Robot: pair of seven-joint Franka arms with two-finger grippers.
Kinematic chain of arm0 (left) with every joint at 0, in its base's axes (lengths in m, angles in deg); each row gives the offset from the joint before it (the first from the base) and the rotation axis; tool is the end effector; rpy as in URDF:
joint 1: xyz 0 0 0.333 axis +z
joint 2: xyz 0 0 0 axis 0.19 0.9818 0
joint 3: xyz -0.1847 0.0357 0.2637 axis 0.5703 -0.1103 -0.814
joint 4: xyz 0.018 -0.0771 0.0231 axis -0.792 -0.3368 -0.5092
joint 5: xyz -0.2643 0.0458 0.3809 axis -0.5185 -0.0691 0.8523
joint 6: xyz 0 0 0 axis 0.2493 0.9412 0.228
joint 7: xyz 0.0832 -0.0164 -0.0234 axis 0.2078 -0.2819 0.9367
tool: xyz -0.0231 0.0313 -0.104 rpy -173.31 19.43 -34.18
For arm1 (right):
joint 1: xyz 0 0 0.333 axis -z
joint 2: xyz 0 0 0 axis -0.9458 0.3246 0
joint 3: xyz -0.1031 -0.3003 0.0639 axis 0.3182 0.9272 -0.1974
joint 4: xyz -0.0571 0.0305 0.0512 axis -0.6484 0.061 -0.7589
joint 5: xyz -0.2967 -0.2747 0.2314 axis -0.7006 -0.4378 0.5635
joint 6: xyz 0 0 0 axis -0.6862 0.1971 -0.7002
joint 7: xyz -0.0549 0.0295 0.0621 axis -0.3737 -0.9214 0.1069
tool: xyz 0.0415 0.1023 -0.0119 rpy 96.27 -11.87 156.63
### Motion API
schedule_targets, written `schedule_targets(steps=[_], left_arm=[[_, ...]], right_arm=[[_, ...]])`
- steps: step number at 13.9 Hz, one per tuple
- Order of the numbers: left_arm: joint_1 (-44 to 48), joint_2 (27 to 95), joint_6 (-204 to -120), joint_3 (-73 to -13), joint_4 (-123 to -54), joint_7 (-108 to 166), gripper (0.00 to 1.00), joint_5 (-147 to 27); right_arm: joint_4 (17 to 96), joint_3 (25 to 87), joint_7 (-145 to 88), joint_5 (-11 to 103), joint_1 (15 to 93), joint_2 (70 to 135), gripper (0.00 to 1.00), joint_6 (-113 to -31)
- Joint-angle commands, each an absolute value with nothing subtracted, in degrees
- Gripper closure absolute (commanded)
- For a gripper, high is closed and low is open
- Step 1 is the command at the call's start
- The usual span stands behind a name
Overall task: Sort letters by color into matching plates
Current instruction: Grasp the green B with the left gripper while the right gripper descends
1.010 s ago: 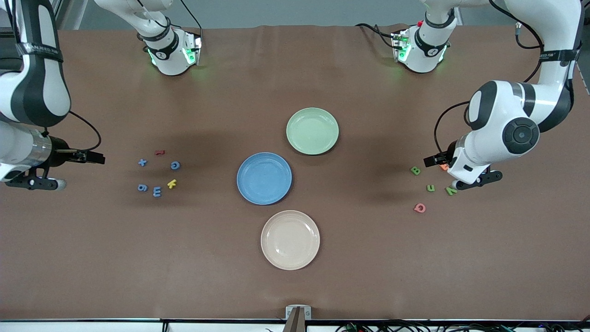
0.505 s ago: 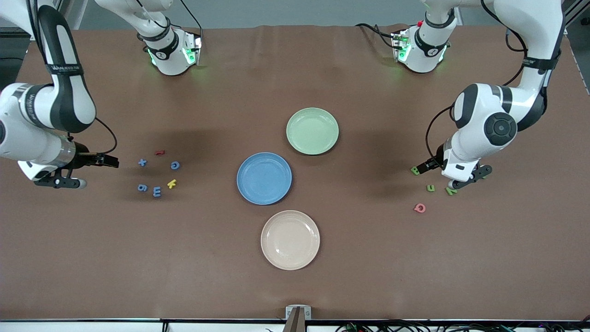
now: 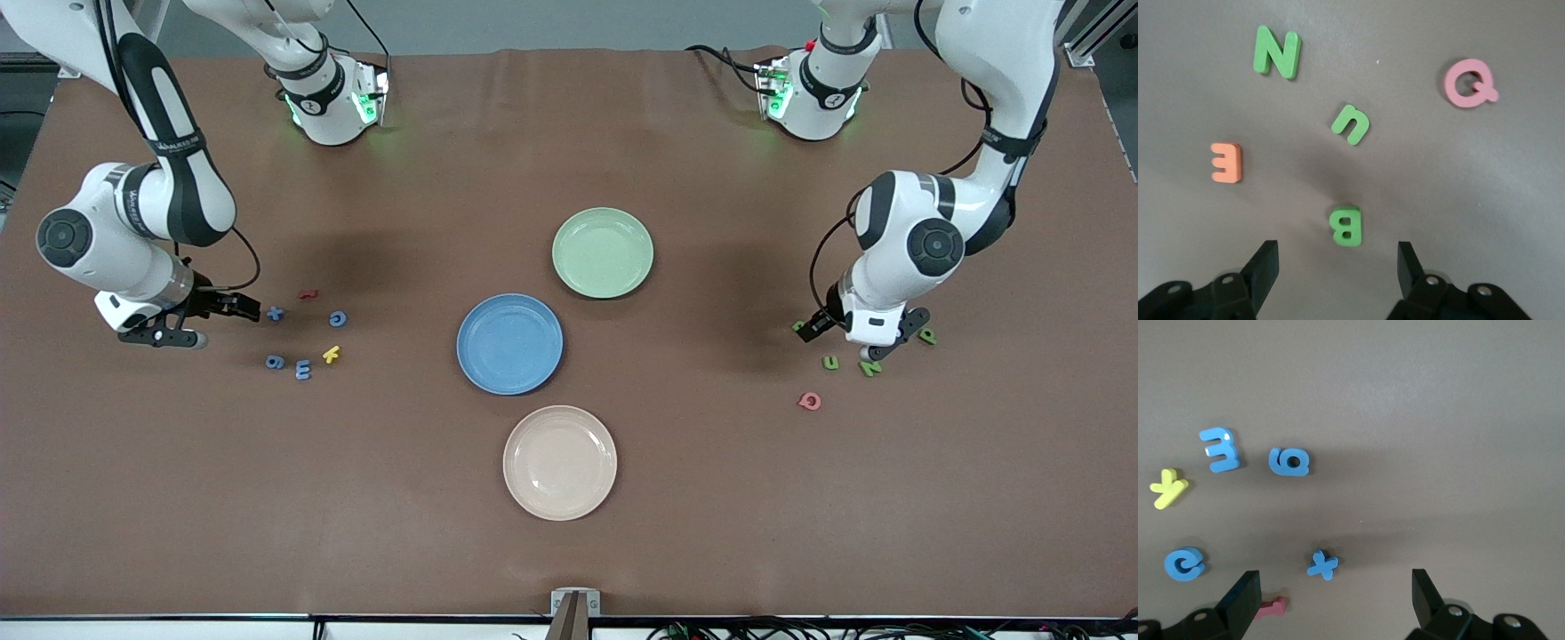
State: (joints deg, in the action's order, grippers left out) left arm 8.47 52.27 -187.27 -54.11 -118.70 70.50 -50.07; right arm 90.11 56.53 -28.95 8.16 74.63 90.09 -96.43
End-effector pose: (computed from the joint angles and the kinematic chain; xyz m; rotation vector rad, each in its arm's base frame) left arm 0.5669 -0.0990 0.1678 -2.9605 -1.0224 0.1107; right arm 0.5549 -0.0932 0.1962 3.1188 -0.1219 -0.1095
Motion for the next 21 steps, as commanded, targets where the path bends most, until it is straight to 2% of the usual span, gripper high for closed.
schedule_targets(steps=[1, 5, 11, 13, 14, 15, 16, 21], left_arm=[[8.49, 54.31, -188.99, -53.94, -118.61, 73.92, 0.26, -48.89], [8.67, 57.56, -191.45, -54.03, -118.35, 75.24, 0.31, -48.89], [8.31, 59.33, -191.72, -53.94, -117.21, 76.12, 0.39, -48.89], [8.31, 59.77, -192.51, -53.94, -117.21, 76.12, 0.51, -48.89], [8.31, 59.77, -192.51, -53.94, -117.21, 76.03, 0.64, -48.8], [8.31, 59.68, -192.51, -53.94, -117.21, 76.12, 0.88, -48.89], [8.4, 59.59, -192.51, -53.94, -117.03, 76.12, 1.0, -48.89], [8.23, 54.59, -189.01, -51.76, -116.94, 76.12, 1.0, -48.8]], right_arm=[[93.0, 55.73, -28.37, 7.98, 75.8, 90.21, 0.01, -99.58], [94.41, 55.64, -28.46, 8.07, 75.89, 94.86, 0.02, -107.39], [94.41, 55.38, -28.46, 8.24, 76.33, 99.36, 0.02, -111.45], [95.2, 55.29, -28.46, 8.24, 76.24, 99.36, 0.02, -111.45], [95.37, 55.2, -28.54, 8.33, 76.24, 99.36, 0.02, -111.45], [95.64, 55.03, -28.54, 8.42, 76.24, 99.27, 0.02, -111.45], [96.33, 54.94, -28.54, 8.42, 76.24, 99.01, 0.02, -111.45], [97.57, 54.41, -28.63, 8.59, 76.16, 97.78, 0.02, -110.75]])
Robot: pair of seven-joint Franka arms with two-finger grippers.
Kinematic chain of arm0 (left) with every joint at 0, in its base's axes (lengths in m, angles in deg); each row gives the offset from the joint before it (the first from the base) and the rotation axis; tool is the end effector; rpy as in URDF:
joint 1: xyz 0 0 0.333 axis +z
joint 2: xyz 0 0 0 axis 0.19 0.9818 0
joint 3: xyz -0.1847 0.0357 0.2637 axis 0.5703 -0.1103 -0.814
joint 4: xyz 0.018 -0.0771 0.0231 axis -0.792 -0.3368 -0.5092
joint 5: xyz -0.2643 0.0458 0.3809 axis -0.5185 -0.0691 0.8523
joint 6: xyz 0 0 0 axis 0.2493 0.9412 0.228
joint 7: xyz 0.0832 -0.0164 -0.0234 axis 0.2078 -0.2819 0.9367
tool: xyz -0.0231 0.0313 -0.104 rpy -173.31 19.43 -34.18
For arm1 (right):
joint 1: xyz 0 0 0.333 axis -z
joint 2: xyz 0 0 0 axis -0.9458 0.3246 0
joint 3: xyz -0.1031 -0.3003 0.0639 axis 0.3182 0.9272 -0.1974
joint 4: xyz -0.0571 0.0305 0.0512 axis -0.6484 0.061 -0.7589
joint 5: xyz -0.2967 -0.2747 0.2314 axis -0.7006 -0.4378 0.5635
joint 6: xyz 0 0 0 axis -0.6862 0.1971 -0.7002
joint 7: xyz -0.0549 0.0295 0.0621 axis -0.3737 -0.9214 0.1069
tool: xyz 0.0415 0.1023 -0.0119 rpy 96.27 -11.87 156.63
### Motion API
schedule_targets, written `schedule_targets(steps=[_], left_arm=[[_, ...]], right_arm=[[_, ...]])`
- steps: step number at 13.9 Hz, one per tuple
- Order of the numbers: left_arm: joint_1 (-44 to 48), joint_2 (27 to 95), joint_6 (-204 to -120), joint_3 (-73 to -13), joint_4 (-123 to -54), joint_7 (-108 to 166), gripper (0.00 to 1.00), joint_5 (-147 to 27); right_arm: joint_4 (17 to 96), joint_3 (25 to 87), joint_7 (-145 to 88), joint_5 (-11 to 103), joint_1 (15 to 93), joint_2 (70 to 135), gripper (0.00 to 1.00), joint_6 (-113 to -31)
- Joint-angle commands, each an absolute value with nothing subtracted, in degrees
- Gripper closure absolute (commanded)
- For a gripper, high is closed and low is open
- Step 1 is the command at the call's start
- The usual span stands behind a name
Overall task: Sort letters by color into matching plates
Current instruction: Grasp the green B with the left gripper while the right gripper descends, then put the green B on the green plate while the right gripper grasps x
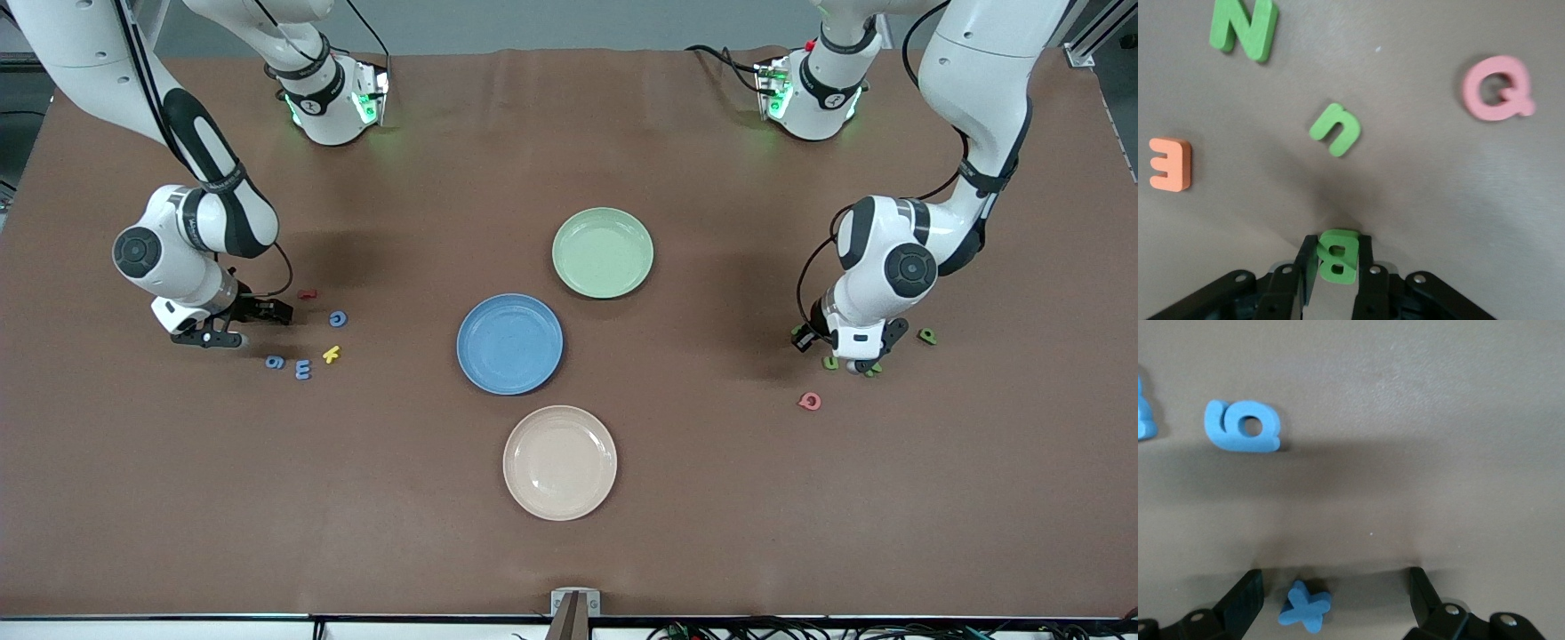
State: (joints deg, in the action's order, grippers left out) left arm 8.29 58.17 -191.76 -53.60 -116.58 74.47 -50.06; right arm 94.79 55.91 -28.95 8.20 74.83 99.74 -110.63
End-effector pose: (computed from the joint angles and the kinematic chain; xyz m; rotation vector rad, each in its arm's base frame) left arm 0.5727 -0.1088 0.1298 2.9251 1.1116 -0.1049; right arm 0.5139 -0.0853 0.0942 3.1093 -0.1034 -0.1137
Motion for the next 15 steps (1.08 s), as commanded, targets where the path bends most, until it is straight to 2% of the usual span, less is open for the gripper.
schedule_targets(steps=[1, 3, 5, 8, 11, 15], left_arm=[[8.31, 53.1, -187.95, -50.79, -116.94, 76.21, 1.0, -48.8], [8.23, 50.99, -186.02, -47.63, -116.94, 76.21, 1.0, -48.8], [8.23, 50.19, -185.48, -44.38, -116.86, 77.08, 1.0, -48.8], [6.22, 50.28, -185.48, -40.07, -116.59, 83.13, 1.0, -48.8], [2.35, 50.62, -185.48, -37.52, -116.5, 90.16, 1.0, -48.8], [-5.81, 52.73, -185.92, -37.16, -115.28, 97.37, 1.0, -48.97]], right_arm=[[97.83, 54.41, -28.72, 8.59, 76.16, 97.6, 0.02, -110.66], [98.01, 54.41, -28.63, 8.59, 76.07, 97.51, 0.05, -110.75], [98.01, 54.41, -28.54, 8.59, 76.07, 97.51, 0.18, -110.75], [98.01, 54.41, -28.54, 8.59, 75.98, 97.6, 0.32, -110.66], [98.01, 54.24, -28.54, 8.59, 75.89, 97.69, 0.46, -110.58], [98.01, 54.06, -28.54, 8.59, 75.72, 97.69, 0.59, -110.57]])
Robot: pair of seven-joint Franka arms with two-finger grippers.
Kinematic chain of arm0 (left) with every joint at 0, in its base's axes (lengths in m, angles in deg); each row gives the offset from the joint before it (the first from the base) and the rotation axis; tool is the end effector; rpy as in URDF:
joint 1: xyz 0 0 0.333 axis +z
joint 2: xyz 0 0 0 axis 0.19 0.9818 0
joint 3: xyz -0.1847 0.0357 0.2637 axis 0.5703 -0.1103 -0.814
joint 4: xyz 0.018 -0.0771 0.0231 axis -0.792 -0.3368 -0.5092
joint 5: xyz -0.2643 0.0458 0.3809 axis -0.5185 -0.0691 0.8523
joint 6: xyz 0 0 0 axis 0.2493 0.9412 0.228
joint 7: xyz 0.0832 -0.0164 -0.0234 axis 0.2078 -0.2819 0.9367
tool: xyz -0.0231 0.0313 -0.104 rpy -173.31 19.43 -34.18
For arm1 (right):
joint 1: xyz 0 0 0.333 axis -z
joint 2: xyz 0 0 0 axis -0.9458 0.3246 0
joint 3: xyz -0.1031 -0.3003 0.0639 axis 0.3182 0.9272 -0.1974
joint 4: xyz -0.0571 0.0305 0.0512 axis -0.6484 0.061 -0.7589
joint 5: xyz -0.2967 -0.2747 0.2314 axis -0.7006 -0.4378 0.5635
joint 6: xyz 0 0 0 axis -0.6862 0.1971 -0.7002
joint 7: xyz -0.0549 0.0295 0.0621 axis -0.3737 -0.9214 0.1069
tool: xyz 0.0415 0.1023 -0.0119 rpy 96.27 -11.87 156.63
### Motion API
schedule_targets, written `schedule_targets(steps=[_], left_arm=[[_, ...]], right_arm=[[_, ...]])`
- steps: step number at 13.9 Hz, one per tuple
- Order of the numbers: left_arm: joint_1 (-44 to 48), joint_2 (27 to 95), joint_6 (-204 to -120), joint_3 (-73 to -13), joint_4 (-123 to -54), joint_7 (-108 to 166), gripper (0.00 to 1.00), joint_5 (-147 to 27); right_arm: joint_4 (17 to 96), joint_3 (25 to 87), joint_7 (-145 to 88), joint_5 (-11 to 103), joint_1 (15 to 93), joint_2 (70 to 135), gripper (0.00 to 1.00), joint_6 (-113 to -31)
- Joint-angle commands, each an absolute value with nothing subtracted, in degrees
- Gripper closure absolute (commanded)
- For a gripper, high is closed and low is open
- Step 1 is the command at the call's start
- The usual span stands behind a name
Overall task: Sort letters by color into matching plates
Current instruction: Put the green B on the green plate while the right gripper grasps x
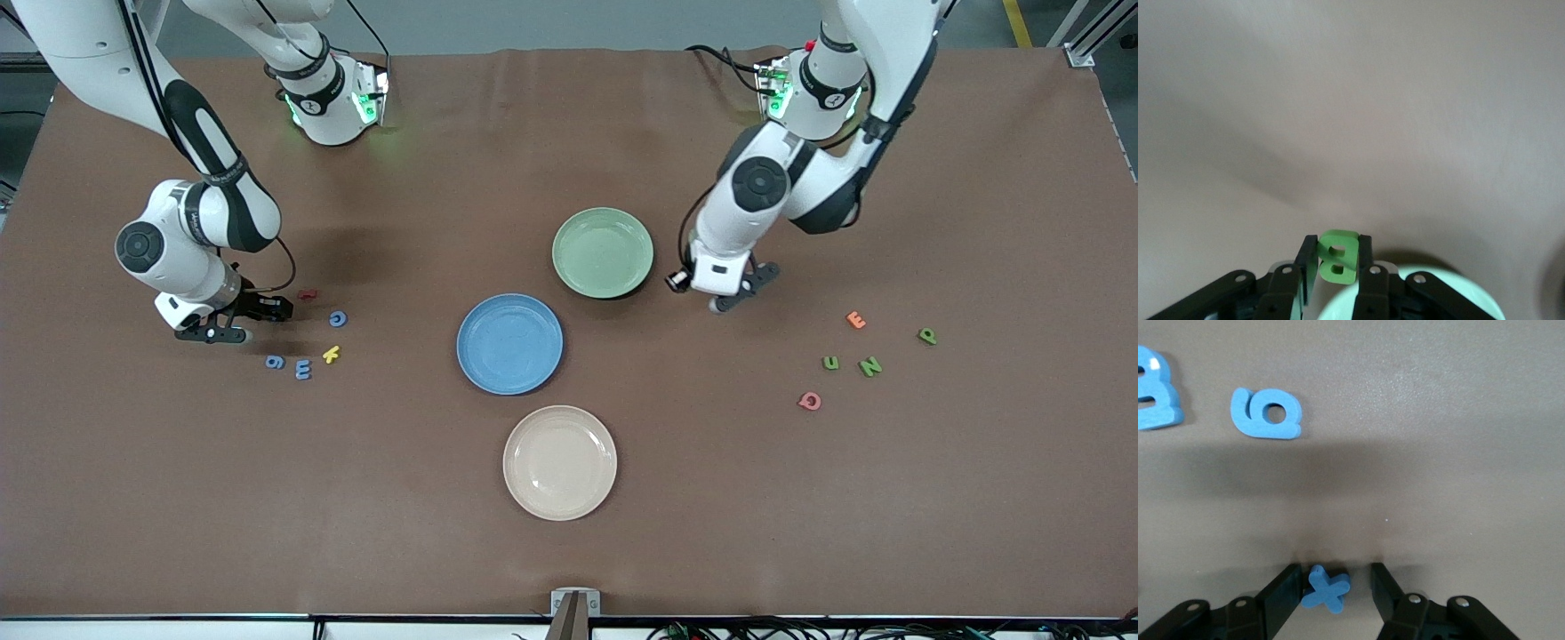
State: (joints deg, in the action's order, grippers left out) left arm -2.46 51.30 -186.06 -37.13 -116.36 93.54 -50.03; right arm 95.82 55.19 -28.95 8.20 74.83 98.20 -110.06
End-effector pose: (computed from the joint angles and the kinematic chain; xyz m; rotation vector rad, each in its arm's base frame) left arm 0.4697 -0.3679 0.2059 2.9518 0.8963 -0.1342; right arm 0.5110 -0.0774 0.1012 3.1158 -0.0862 -0.1149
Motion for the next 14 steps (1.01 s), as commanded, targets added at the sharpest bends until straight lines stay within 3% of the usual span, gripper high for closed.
schedule_targets(steps=[1, 6, 8, 9, 10, 11, 14], left_arm=[[-7.92, 53.78, -185.92, -37.16, -114.32, 99.74, 1.0, -48.97], [-15.05, 58.52, -188.72, -37.24, -112.38, 105.9, 1.0, -48.98], [-17.16, 61.07, -189.87, -37.42, -110.71, 108.98, 0.94, -48.89], [-17.26, 61.96, -189.87, -37.42, -109.83, 109.25, 0.67, -48.8], [-17.44, 62.14, -189.87, -37.51, -109.82, 109.17, 0.21, -48.54], [-17.26, 61.97, -189.87, -37.51, -109.56, 109.17, 0.0, -47.93], [-16.38, 60.04, -189.18, -37.86, -108.77, 108.47, 0.0, -47.39]], right_arm=[[97.92, 54.06, -28.54, 8.59, 75.72, 97.69, 0.62, -110.58], [97.57, 54.06, -28.54, 8.59, 74.84, 97.43, 0.76, -110.57], [97.48, 54.06, -28.54, 8.51, 74.66, 96.73, 0.78, -110.4], [97.31, 54.06, -28.63, 8.51, 74.31, 96.2, 0.79, -109.53], [96.7, 54.06, -28.81, 8.51, 73.79, 95.33, 0.8, -107.78], [95.74, 54.06, -29.07, 8.51, 73.26, 94.19, 0.8, -104.89], [91.26, 54.06, -29.33, 8.51, 71.68, 91.37, 0.8, -95.66]])
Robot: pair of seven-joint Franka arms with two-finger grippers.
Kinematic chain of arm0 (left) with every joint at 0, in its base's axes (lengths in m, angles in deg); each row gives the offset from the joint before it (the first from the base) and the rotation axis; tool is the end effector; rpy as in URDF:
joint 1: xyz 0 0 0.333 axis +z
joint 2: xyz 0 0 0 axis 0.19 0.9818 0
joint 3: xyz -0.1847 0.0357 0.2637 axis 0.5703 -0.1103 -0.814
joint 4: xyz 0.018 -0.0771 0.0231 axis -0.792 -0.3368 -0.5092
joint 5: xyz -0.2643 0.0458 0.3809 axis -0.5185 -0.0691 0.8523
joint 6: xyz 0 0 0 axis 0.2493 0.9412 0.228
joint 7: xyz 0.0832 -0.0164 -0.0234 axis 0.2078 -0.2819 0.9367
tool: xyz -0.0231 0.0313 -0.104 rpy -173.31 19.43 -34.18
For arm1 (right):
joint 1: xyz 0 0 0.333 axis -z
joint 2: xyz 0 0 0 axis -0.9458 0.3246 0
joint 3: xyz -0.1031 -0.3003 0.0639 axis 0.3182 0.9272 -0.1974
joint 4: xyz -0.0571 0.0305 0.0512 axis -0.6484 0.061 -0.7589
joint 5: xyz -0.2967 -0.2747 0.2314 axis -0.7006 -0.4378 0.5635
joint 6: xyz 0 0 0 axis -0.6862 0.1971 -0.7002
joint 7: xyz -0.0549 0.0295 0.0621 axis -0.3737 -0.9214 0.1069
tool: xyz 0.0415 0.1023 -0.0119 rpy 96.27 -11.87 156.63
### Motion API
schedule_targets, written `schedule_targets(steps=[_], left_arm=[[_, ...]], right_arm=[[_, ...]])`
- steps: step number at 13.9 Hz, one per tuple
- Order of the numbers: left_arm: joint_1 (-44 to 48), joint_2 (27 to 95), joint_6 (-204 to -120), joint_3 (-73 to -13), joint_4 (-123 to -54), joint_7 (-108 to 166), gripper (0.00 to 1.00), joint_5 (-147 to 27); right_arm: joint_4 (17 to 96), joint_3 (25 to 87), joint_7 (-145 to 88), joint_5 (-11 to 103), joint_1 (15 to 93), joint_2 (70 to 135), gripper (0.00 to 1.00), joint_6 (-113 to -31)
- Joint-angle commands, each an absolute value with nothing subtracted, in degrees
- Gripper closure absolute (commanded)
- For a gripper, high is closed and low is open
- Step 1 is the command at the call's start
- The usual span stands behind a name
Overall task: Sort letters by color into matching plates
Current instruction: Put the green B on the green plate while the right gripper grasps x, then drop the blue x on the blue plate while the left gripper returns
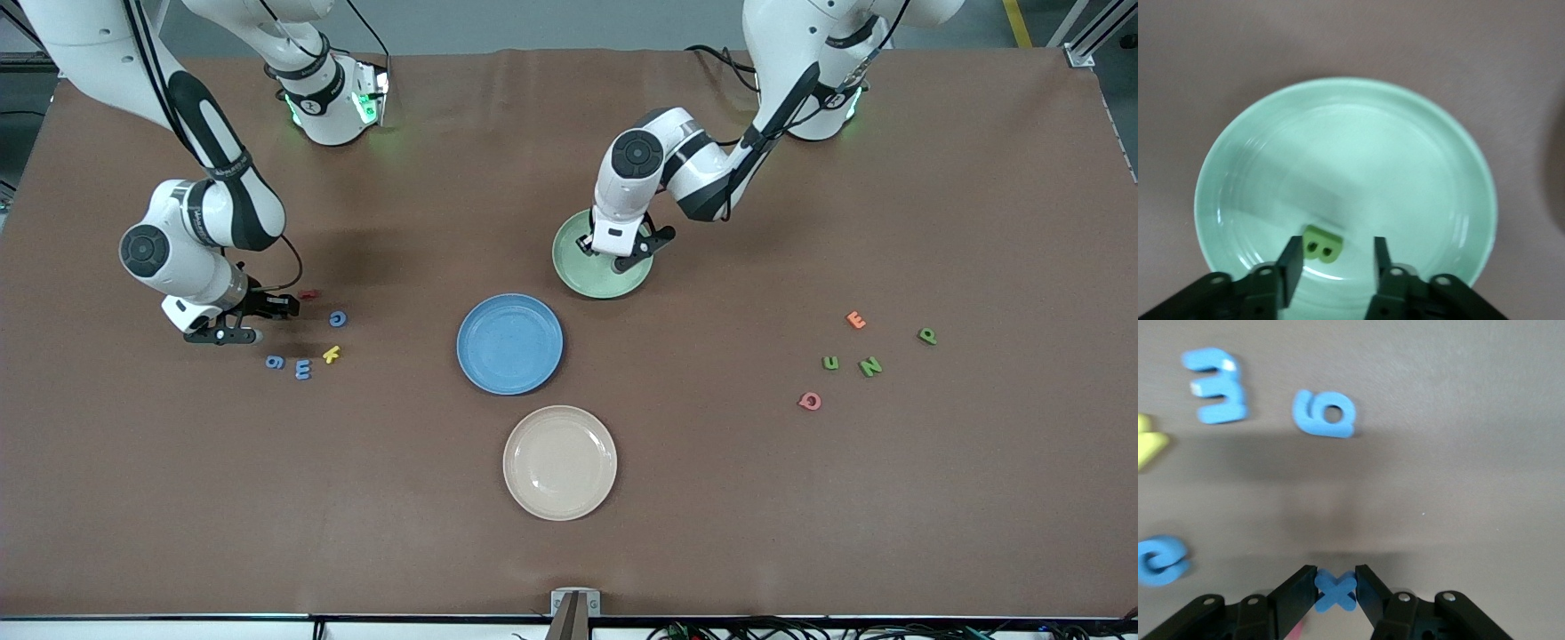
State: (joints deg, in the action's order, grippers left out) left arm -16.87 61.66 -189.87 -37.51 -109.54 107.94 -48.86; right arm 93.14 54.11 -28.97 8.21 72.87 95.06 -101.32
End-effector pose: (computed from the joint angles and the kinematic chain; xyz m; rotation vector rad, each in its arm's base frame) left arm 0.3861 -0.4979 0.1607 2.9255 0.9116 -0.2179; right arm 0.5313 -0.0502 0.1342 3.1238 -0.0086 -0.1933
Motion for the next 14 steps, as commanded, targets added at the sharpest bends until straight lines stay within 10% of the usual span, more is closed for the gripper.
schedule_targets(steps=[1, 14], left_arm=[[-16.12, 58.99, -188.56, -38.64, -108.77, 107.94, 0.0, -47.31], [8.29, 58.27, -174.84, -39.88, -94.09, 69.03, 0.0, -43.35]], right_arm=[[89.94, 54.06, -29.68, 8.51, 71.24, 90.93, 0.8, -93.81], [75.44, 53.97, -66.22, 9.73, 45.85, 96.0, 0.8, -88.51]])
